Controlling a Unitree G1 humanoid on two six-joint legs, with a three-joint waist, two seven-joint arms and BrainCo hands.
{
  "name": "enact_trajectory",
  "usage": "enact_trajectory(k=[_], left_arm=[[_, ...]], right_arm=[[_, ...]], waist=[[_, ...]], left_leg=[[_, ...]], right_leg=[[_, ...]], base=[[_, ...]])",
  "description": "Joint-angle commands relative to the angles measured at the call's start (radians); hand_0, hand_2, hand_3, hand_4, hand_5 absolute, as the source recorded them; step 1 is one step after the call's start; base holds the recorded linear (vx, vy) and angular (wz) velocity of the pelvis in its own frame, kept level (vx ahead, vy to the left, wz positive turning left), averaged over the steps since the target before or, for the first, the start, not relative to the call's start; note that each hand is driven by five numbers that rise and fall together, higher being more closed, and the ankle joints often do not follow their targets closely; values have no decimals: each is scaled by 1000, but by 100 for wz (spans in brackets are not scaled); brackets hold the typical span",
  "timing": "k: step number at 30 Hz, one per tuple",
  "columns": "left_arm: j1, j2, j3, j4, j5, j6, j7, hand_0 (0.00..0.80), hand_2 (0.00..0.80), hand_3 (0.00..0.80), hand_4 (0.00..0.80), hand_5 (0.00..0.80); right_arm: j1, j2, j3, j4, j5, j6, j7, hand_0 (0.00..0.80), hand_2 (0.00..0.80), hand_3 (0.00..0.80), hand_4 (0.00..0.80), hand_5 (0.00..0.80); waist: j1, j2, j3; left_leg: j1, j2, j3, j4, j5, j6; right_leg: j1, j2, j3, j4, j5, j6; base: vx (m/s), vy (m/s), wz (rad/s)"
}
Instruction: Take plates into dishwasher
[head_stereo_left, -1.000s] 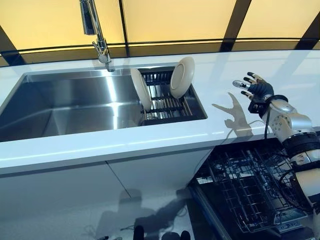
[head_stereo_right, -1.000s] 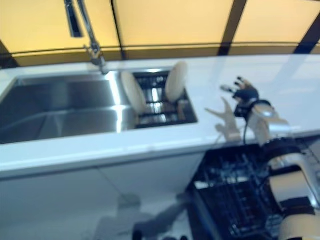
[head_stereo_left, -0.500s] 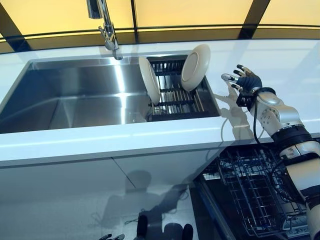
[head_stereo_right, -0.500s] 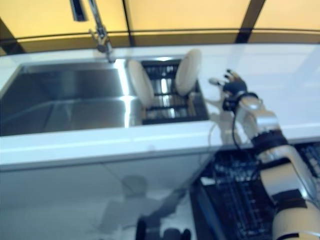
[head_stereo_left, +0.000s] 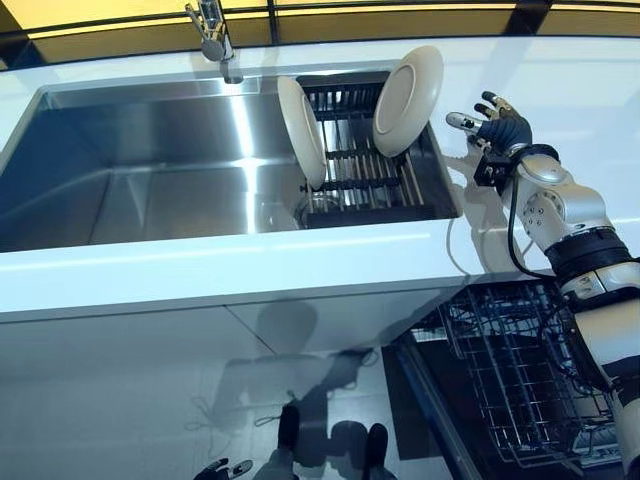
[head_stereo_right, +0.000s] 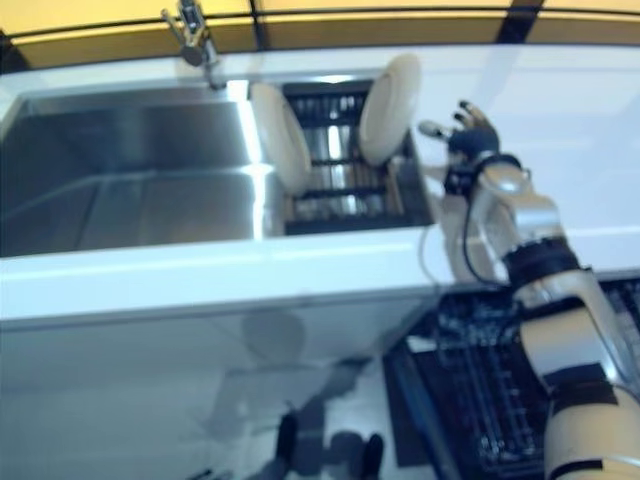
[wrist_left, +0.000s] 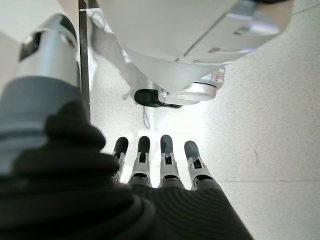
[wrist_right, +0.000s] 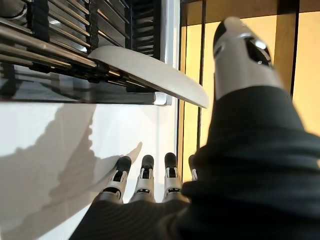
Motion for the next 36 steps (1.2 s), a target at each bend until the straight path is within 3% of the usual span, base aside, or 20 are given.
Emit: enact_trajectory(k=[1,36], left_arm=[[-22,9,-49,16,-42,-27,-10,0,0,0,0,0],[27,14,-45,-32,-57,-44,-23,0,0,0,0,0]], right_arm=[[-145,-12,87,0,-12,-54,-7,0,0,0,0,0],[-315,-11,177,61,-51,-20,-21,0,0,0,0,0]], waist=[[15,-46,-14],[51,-30,-15]], left_leg=[[-8,-31,23,-4,-19,6],[-18,-36,-3,-4,-10,3]], right_leg=[[-37,-52,10,4,52,52],[-32,-68,-26,5,49,53]], base=[[20,0,7],[4,2,2]])
